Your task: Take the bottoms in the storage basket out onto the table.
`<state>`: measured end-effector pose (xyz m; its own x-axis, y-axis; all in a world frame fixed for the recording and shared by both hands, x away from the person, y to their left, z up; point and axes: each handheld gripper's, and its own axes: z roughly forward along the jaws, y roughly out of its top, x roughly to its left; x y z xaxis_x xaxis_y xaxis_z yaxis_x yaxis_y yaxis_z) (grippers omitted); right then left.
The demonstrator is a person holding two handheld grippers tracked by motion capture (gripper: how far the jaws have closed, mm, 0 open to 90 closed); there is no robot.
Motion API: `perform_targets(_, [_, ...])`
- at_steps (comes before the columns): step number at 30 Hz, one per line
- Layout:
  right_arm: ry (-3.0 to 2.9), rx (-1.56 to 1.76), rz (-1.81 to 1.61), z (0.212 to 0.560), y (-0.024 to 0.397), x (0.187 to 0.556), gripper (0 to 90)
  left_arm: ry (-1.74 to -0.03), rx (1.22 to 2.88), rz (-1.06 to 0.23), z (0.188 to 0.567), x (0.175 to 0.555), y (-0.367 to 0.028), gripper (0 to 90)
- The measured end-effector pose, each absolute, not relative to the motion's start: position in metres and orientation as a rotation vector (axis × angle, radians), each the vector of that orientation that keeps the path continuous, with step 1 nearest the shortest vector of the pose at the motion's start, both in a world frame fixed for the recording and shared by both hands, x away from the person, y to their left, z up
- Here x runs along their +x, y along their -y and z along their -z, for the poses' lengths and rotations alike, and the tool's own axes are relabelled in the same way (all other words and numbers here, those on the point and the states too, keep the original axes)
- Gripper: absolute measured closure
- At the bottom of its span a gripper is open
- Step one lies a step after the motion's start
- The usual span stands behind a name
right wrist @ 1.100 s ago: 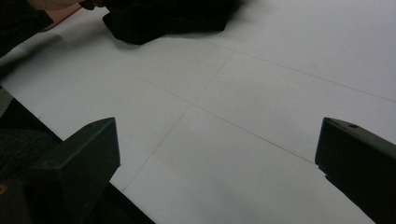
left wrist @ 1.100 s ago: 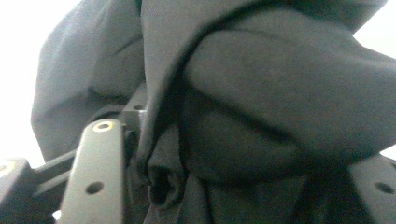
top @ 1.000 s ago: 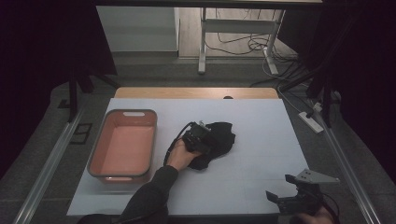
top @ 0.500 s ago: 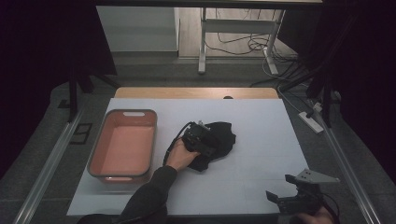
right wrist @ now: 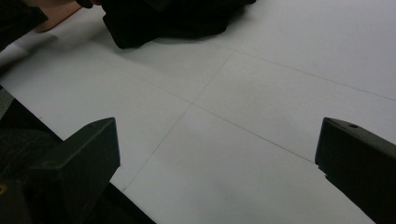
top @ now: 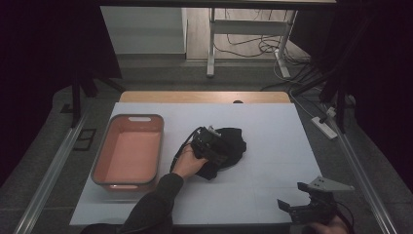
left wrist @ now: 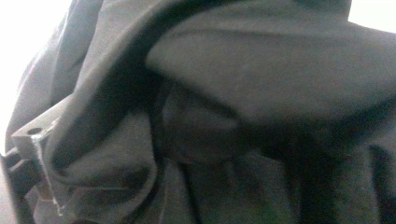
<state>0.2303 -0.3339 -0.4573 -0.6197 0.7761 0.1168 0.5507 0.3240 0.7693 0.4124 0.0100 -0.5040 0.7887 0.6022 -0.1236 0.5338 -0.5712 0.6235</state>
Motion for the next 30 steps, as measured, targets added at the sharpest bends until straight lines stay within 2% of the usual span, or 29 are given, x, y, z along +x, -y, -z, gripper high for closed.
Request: perform_targets(30, [-2.324,1.196,-1.176,0.457,0.334,0.230,0.4,-0.771,2.239,-0.153,0.476,0.394,-0.021,0.0])
